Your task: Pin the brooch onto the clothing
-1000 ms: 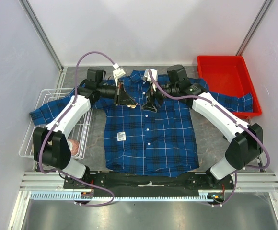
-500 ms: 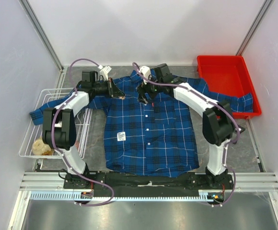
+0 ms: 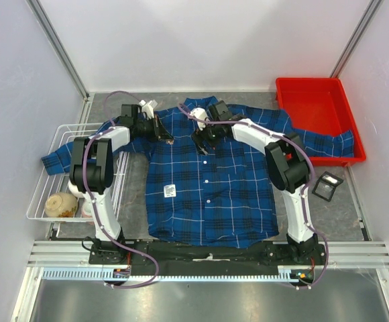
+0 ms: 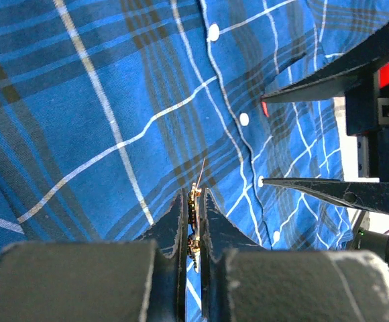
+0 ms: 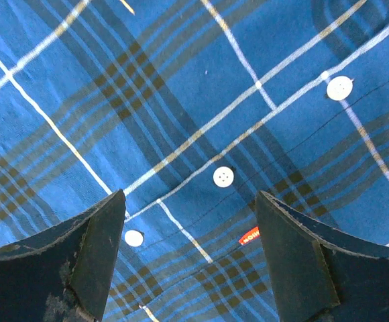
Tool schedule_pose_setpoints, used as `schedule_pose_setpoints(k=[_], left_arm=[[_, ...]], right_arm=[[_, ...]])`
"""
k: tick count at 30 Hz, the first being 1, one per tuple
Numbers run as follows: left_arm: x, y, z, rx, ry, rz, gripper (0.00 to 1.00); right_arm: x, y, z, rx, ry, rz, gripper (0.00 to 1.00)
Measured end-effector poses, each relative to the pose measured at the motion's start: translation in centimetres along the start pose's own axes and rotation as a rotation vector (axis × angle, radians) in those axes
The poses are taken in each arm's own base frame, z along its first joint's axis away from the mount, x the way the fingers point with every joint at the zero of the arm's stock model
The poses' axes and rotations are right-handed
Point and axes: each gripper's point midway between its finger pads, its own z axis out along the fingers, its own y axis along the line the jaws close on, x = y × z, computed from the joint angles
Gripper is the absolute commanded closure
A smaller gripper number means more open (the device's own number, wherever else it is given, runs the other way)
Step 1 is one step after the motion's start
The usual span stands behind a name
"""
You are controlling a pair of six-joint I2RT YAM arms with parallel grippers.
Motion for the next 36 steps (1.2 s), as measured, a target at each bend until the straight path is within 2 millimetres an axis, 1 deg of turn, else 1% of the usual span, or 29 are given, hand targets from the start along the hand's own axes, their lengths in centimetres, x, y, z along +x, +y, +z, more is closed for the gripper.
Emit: schedule_pose_setpoints(k=[3, 6, 9, 13, 18, 20, 22, 23, 26, 27, 28, 30, 32, 33, 34, 36], left_arm=[[0.5, 0.7, 0.4, -0.011, 0.012, -0.019, 0.98], [0.8, 0.9, 0.5, -0.016, 0.018, -0.037, 0.98], [1.5, 1.1, 0.5, -0.019, 0.027, -0.052, 0.98], [3.0, 1.6, 0.6, -0.026, 0.053, -0.081, 0.98], [5.9, 2.0, 0.4, -0.027, 0.104, -0.132, 0.98], [6.9, 1.7, 0.0, -0.017, 0.118, -0.145, 0.98], [7.1, 0.9, -0.6, -0.002, 0.118, -0.141, 0.98], [6.9, 0.3, -0.9, 0.011, 0.114, -0.133, 0.98], [5.5, -1.3, -1.7, 0.047, 0.079, -0.087, 0.98], [5.0, -1.8, -1.9, 0.058, 0.064, -0.069, 0.98], [4.4, -2.3, -2.1, 0.07, 0.046, -0.046, 0.98], [3.5, -3.0, -2.3, 0.092, 0.021, -0.012, 0.98], [2.8, -3.3, -2.4, 0.103, 0.003, 0.01, 0.98], [2.5, -3.4, -2.4, 0.105, -0.001, 0.016, 0.98], [2.2, -3.5, -2.4, 0.107, -0.008, 0.024, 0.98], [1.5, -3.8, -2.4, 0.111, -0.021, 0.039, 0.98]], right_arm=[[1.2, -0.1, 0.1, 0.001, 0.034, -0.024, 0.16], [3.3, 0.0, 0.4, 0.0, 0.087, -0.041, 0.18], [4.1, -0.2, 0.2, 0.009, 0.1, -0.088, 0.18], [4.9, -0.2, -0.3, 0.017, 0.115, -0.152, 0.18], [6.3, 0.0, -1.4, 0.009, 0.139, -0.197, 0.19], [7.0, 0.1, -1.9, -0.003, 0.153, -0.211, 0.19], [7.4, 0.1, -2.4, -0.015, 0.167, -0.223, 0.19], [7.5, 0.1, -2.5, -0.022, 0.172, -0.22, 0.19], [7.4, 0.5, -3.2, -0.046, 0.186, -0.182, 0.24], [6.7, 0.7, -3.5, -0.049, 0.181, -0.152, 0.24], [5.6, 0.7, -3.8, -0.044, 0.161, -0.124, 0.24], [2.4, 0.3, -4.3, -0.018, 0.095, -0.074, 0.23], [-2.5, -0.4, -4.8, 0.024, -0.019, -0.013, 0.23], [-4.2, -0.6, -5.1, 0.036, -0.06, 0.011, 0.26], [-6.4, -0.8, -5.4, 0.053, -0.116, 0.048, 0.29], [-9.4, -1.2, -5.7, 0.08, -0.192, 0.118, 0.33]])
